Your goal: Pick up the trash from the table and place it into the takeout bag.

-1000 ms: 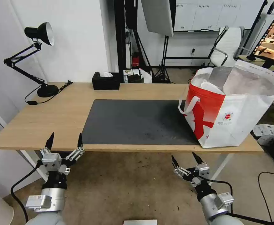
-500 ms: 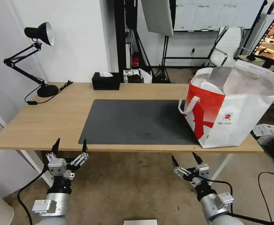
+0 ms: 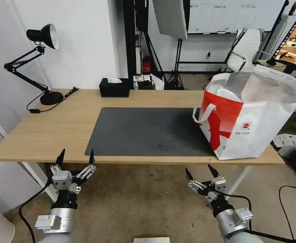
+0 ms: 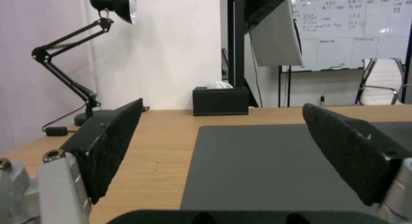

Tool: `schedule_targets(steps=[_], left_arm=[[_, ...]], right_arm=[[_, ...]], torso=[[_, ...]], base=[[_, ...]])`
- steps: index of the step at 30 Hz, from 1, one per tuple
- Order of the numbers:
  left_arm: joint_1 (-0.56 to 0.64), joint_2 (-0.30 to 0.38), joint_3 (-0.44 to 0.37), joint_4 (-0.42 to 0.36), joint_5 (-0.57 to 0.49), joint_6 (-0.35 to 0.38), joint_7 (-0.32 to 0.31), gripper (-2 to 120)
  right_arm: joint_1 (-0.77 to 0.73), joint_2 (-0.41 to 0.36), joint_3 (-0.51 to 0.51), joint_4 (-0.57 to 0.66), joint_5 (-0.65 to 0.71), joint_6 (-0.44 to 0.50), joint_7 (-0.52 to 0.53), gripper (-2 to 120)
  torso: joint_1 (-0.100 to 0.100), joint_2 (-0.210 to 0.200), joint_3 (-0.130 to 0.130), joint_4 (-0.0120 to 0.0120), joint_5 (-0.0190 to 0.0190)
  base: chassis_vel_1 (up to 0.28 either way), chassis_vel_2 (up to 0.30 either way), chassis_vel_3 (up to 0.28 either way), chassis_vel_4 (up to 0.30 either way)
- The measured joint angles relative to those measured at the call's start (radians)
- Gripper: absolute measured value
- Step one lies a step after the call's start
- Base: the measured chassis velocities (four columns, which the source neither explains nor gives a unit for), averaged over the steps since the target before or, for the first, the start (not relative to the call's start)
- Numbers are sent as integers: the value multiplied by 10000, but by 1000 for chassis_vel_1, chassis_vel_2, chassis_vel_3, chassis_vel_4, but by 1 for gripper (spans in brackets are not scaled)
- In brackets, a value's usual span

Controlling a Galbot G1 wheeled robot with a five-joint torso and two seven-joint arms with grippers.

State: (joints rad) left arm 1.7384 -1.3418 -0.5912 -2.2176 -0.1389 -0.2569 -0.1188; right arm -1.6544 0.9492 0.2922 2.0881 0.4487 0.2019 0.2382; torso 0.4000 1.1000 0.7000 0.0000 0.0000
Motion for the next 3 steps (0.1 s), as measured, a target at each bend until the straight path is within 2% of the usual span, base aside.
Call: schedule_targets(steps=[3], left_arm=[[-1, 2, 2, 0, -3, 2, -1, 100]], right_arm=[[0, 0, 0, -1, 0, 0, 0, 100]], torso=[[0, 0, 0, 0, 0]], base=[[0, 0, 0, 0]])
